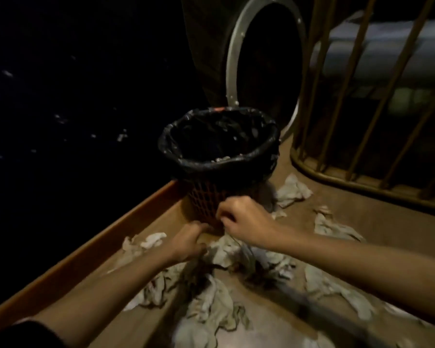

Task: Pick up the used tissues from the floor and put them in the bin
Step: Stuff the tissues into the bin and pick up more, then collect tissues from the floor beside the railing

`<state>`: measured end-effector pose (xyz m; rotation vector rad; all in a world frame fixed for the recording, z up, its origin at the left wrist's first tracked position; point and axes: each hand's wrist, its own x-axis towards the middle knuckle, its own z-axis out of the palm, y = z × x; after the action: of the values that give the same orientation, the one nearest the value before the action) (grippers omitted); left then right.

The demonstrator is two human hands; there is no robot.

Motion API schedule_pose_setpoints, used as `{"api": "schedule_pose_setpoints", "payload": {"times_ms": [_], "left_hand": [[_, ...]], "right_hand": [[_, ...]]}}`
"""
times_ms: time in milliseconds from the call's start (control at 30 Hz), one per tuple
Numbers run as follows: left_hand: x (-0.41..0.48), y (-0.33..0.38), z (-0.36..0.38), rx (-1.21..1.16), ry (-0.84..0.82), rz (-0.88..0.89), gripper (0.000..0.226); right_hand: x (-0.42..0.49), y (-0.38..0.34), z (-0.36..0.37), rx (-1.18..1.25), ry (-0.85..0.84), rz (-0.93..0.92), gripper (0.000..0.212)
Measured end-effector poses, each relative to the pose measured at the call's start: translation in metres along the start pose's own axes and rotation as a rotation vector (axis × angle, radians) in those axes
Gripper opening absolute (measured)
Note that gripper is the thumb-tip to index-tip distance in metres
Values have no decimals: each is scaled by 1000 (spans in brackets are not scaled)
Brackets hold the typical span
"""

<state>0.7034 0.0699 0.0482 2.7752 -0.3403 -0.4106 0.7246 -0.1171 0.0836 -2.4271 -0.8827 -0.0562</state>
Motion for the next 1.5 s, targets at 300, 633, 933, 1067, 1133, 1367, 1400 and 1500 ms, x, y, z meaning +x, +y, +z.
{"api": "schedule_pose_setpoints", "payload": {"times_ms": [300,633,933,1067,1133,1367,1400,1500], "left_hand": [[110,76,115,17,-215,82,95],[91,141,166,-111,28,364,26],[124,159,121,-293,228,303,29],[148,189,121,-150,88,341,79],[156,208,128,-88,-35,339,96],[199,227,176,144,-233,423,94],[203,226,180,171,-221,431,88],[201,226,188,159,-115,507,56]], "right_hand": [[-161,135,28,-150,-53,902,44],[-210,121,89,-235,211,1151,57],[-212,119,65,119,555,946,26],[-226,168,11,-49,600,1026,32],[-230,192,2,-89,300,1149,43],[-236,189,62,-293,302,1094,36],[-237,180,72,-293,369,1041,34],[-245,149,91,-245,480,975,28]]}}
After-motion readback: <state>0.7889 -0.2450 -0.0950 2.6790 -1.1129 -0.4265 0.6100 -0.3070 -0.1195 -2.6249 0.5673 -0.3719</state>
